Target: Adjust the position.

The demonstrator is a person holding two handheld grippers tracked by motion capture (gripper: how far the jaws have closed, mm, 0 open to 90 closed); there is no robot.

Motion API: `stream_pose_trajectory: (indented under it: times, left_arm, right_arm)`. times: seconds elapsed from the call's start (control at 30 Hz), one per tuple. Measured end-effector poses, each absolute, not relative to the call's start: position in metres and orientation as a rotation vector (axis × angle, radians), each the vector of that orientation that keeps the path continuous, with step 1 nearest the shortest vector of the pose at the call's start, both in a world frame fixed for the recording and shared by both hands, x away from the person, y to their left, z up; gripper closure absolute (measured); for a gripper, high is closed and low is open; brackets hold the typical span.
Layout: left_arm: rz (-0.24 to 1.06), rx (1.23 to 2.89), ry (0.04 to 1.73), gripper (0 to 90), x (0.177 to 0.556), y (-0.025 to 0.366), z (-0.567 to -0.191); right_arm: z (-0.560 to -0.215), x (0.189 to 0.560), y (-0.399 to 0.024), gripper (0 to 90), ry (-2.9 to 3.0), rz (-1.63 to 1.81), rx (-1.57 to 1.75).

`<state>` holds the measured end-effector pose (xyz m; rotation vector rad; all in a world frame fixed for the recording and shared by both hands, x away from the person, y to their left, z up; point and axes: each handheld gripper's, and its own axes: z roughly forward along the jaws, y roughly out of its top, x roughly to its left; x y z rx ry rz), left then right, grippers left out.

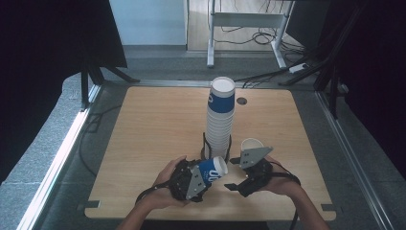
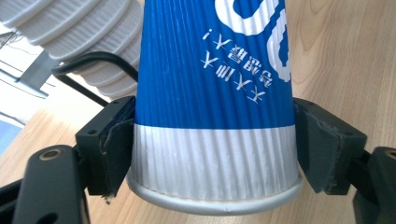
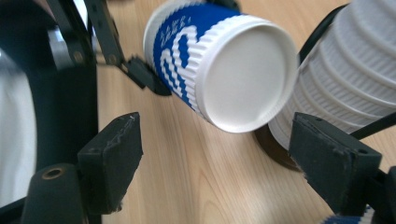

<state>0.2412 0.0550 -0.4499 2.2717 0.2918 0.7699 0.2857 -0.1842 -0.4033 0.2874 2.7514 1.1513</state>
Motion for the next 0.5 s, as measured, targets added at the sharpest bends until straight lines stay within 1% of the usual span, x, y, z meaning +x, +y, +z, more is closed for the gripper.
stream_pose_trajectory:
  times: [0.3, 0.5]
  left_arm:
    - [0.739, 2.335, 0.191, 20.8, 0.243, 0.048, -0.447]
    - [0.728, 2.379, 0.124, 20.8, 0.242, 0.045, -0.445]
  right_arm:
    - [-0.398, 0.291, -0.158, 14.5, 2.814, 0.857, 0.159]
    - [-0.405, 0.292, -0.142, 13.9, 2.848, 0.73, 0.062]
